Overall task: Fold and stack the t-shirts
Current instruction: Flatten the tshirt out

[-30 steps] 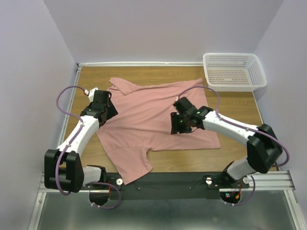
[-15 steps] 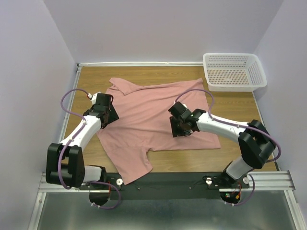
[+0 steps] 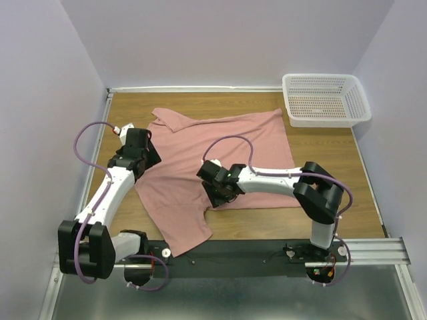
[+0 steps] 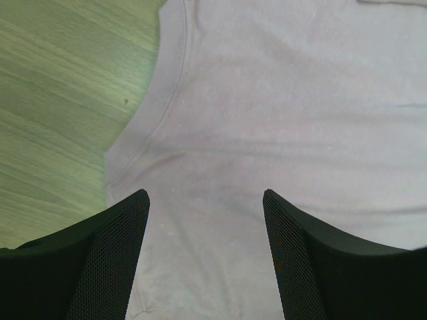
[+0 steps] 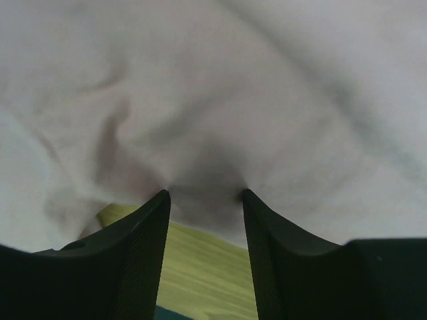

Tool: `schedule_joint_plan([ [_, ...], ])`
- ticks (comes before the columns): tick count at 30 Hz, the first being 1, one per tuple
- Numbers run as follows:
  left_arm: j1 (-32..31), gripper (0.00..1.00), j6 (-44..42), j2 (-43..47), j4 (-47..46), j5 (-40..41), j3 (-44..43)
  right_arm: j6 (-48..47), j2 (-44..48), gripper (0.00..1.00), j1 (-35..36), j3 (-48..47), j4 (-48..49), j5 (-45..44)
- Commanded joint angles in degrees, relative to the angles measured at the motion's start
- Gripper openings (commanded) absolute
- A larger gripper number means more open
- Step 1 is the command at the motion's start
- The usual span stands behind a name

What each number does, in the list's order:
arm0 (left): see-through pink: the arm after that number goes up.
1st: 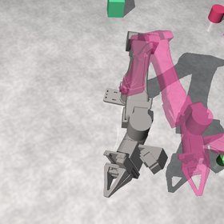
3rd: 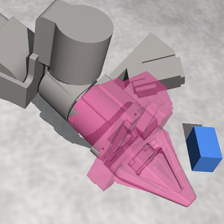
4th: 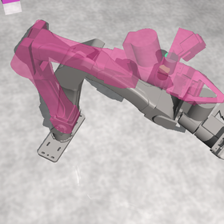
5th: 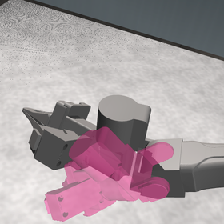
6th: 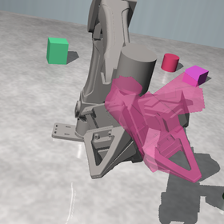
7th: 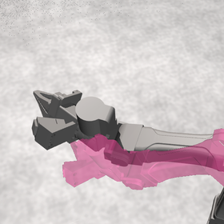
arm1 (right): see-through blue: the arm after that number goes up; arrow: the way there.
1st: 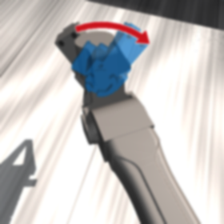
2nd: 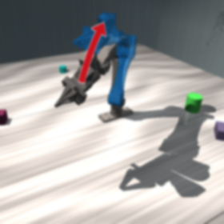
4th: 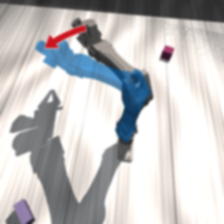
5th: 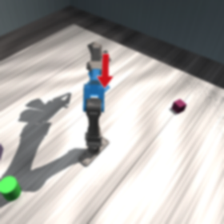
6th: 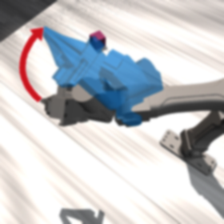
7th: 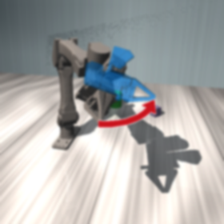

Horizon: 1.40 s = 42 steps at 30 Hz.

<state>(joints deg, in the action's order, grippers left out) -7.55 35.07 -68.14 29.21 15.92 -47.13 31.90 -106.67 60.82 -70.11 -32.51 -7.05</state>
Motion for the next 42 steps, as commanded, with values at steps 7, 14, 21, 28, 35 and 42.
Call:
schedule_joint_plan([
  [7,0.96,0.78,0.26,8.81,3.92,1.22,0.46,7.11,0.32,0.56,6.07,3.21,-1.59,-0.24],
  [14,1.05,0.79,-0.7,10.4,1.73,-2.21,3.01,8.36,6.73,0.59,5.81,0.6,-3.87,-5.58],
  [21,1.14,0.81,-0.09,6.01,-1.17,-2.74,1.44,2.48,14.2,0.61,-10.17,0.67,-5.54,-7.37],
  [28,1.14,0.77,1.05,-6.38,-5.3,-5.11,-3.39,-6.4,14.83,0.6,-30.04,3.22,-3.62,-3.68],
  [35,1.14,0.74,1.14,-19.99,-7.15,-3.8,-10.51,-7.38,9.22,0.6,-39.1,1.74,0.43,-0.33],
  [42,1.49,0.73,0.53,-30.56,-6.98,-3.53,-14.92,-7.47,4.2,0.6,-40.43,0.76,2.28,-1.48],
])
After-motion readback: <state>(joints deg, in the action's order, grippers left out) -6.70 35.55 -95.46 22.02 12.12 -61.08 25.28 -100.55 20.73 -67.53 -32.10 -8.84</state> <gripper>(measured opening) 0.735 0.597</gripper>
